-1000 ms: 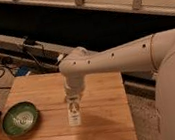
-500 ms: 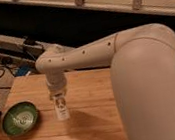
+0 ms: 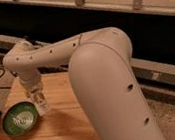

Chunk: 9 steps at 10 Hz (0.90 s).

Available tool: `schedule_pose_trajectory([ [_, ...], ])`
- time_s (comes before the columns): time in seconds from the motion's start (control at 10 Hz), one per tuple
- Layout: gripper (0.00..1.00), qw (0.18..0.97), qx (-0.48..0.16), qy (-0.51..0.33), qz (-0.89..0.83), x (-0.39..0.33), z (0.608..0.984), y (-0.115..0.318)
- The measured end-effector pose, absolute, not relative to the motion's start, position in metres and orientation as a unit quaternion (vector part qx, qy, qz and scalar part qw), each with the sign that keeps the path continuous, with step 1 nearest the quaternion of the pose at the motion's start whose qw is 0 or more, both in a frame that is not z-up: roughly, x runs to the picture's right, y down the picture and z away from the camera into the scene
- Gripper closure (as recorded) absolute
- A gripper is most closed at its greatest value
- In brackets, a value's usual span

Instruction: Place the bottle in the ceramic bowl

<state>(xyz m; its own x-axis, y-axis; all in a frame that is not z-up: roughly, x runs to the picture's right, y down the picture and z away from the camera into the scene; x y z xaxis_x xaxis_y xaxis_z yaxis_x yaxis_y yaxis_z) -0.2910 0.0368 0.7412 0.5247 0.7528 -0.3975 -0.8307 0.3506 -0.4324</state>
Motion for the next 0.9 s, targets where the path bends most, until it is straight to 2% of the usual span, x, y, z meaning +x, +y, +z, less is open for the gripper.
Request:
schedule_pose_trajectory([
  [0.4,1.00,0.842,-0.334,0.008,0.423,-0.337,0.709,0.069],
  [0.9,1.00,0.856,-0.365,-0.033,0.365,-0.383,0.701,0.090],
])
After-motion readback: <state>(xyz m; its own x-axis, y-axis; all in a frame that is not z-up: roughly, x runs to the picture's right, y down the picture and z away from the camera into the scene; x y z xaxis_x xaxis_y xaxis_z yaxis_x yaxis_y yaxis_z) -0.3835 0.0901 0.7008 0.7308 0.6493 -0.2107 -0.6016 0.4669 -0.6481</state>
